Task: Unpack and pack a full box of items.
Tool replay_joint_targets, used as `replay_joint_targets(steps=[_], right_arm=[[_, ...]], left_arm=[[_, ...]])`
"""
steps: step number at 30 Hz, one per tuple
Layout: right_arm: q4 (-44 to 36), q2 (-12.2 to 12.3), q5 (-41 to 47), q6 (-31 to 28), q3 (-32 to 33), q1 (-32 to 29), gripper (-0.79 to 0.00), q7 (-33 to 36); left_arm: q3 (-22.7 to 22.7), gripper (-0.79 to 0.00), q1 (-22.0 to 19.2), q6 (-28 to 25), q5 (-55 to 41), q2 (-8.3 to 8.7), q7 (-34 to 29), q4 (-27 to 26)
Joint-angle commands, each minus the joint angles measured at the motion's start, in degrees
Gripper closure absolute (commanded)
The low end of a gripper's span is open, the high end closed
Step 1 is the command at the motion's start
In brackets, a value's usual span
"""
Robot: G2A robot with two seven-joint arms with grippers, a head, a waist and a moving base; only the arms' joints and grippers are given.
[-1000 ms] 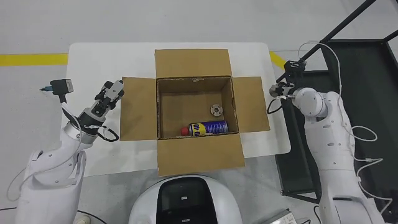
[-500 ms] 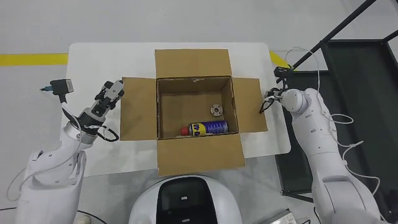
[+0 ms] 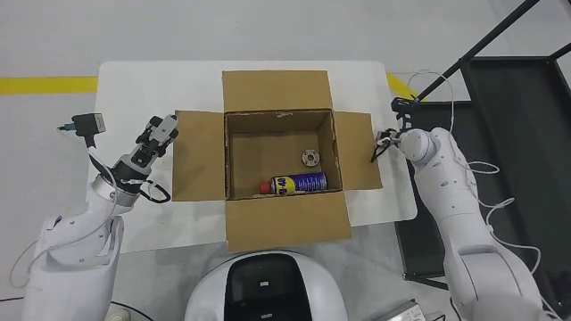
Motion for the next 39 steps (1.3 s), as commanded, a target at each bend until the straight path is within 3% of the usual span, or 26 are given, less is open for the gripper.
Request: replay_joint_targets(steps=[1, 7, 12, 16, 28, 39], right_arm=[[-0.3, 0.1, 0.4, -0.1, 0.4, -0.3, -0.785, 0.1], [-5.2, 0.9, 3.2, -0.2, 4.0, -2.6, -0.785, 0.2], [-16.7, 1.9, 6.0, 0.4, 9.2, -7.7, -0.785, -0.4], [-26.4, 2.3, 8.8, -2.3, 11.9, -12.8, -0.785, -1.7], [-50.6, 2.8, 12.8, -11.3, 10.7, -23.2, -0.785, 3.4], [-55.0, 3.0, 11.6, -12.8, 9.3, -26.9, -0.785, 4.0]], left_arm=[[0.0, -0.785, 0.0, 0.0, 0.0, 0.00, 0.0, 0.0], [0.0, -0.785, 0.0, 0.0, 0.0, 0.00, 0.0, 0.0], [0.0, -0.785, 0.0, 0.0, 0.0, 0.00, 0.0, 0.0], [0.0, -0.785, 0.0, 0.0, 0.0, 0.00, 0.0, 0.0], [0.0, -0.785, 0.0, 0.0, 0.0, 0.00, 0.0, 0.0], [0.0, -0.785, 0.0, 0.0, 0.0, 0.00, 0.0, 0.0]])
